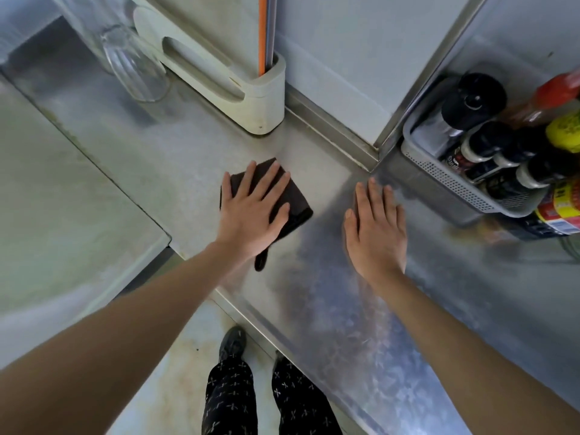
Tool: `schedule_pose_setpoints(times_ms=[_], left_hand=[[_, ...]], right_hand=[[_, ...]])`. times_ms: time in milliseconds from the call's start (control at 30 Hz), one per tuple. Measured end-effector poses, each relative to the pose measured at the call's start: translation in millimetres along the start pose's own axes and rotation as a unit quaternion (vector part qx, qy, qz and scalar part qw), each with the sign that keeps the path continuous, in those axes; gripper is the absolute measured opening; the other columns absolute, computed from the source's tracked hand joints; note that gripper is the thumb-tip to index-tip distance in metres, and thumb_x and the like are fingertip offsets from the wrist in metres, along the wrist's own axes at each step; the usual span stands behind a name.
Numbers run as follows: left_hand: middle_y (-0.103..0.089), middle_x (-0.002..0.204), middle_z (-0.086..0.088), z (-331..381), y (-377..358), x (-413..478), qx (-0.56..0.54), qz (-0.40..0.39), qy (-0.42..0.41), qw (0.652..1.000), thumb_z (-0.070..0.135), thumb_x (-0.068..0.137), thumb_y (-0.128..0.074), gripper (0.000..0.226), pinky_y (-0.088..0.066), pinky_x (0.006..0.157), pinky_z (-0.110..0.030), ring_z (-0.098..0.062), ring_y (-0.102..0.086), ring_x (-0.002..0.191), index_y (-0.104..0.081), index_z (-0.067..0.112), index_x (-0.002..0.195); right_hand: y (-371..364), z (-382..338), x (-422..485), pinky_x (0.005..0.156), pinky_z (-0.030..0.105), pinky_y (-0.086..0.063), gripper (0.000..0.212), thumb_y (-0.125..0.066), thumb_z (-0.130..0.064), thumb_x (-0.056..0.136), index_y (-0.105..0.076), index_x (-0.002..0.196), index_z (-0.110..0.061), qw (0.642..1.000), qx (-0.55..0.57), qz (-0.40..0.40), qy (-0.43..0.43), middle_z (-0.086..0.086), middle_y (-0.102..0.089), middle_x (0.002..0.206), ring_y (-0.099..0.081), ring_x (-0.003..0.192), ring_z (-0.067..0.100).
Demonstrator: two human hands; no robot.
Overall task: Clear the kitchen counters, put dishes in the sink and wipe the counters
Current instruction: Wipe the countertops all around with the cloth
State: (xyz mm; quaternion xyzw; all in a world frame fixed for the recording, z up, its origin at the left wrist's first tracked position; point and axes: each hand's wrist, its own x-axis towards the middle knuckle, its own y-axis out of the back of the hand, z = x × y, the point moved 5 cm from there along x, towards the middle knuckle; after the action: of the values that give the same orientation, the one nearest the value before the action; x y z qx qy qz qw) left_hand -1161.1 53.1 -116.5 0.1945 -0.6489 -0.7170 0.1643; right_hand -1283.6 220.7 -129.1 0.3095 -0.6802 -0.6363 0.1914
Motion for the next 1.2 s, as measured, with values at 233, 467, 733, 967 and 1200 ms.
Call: schedule_pose_setpoints(times_ms=[233, 467, 733, 967, 1200], left_hand=[[-0.035, 0.149, 0.002, 32, -6, -85, 0.017, -0.017, -0.178, 0.984, 0.049, 0.091, -0.032, 0.053, -0.020, 0.105, -0.058, -0.031, -0.028, 0.138, -0.040, 0.030, 0.139], [-0.031, 0.151, 0.001, 4, -6, -63, -0.030, 0.008, 0.066, 0.997, 0.048, 0.092, -0.025, 0.054, -0.011, 0.109, -0.058, -0.033, -0.023, 0.140, -0.036, 0.029, 0.142], [-0.034, 0.150, -0.001, 59, -13, -127, -0.037, -0.013, -0.011, 0.999, 0.049, 0.091, -0.031, 0.054, -0.013, 0.108, -0.055, -0.034, -0.027, 0.138, -0.040, 0.026, 0.139], [-0.027, 0.153, -0.002, -61, -1, -74, -0.014, 0.006, 0.169, 0.985, 0.048, 0.092, -0.018, 0.058, -0.008, 0.111, -0.055, -0.032, -0.019, 0.141, -0.032, 0.026, 0.144], [-0.022, 0.154, -0.009, -29, -9, -103, -0.009, -0.019, 0.186, 0.982, 0.072, 0.084, -0.025, 0.079, -0.004, 0.109, -0.055, -0.039, -0.017, 0.140, -0.027, 0.022, 0.145]], right_hand=[[5, -2, -1, 0.116, 0.046, -0.014, 0.061, -0.004, -0.042, 0.095, -0.015, 0.149, -0.016, 1.000, 0.006, 0.001, 0.005, 0.006, -0.014, 0.158, -0.011, 0.145, 0.029], [4, -2, -1, 0.115, 0.045, -0.012, 0.061, -0.005, -0.042, 0.095, -0.014, 0.150, -0.017, 1.000, 0.009, 0.006, 0.003, 0.005, -0.012, 0.158, -0.010, 0.145, 0.028], [8, -3, -3, 0.116, 0.044, -0.007, 0.058, -0.010, -0.039, 0.096, -0.013, 0.150, -0.018, 1.000, 0.019, -0.006, 0.004, 0.005, -0.009, 0.159, -0.006, 0.145, 0.027], [23, -34, -7, 0.115, 0.049, -0.010, 0.054, -0.018, -0.039, 0.098, -0.023, 0.148, -0.020, 0.997, 0.041, 0.021, 0.057, 0.003, -0.015, 0.158, -0.012, 0.144, 0.029], [3, -110, 2, 0.115, 0.048, -0.013, 0.052, -0.019, -0.038, 0.100, -0.021, 0.149, -0.019, 0.989, 0.034, -0.028, 0.138, 0.003, -0.016, 0.157, -0.012, 0.145, 0.028]])
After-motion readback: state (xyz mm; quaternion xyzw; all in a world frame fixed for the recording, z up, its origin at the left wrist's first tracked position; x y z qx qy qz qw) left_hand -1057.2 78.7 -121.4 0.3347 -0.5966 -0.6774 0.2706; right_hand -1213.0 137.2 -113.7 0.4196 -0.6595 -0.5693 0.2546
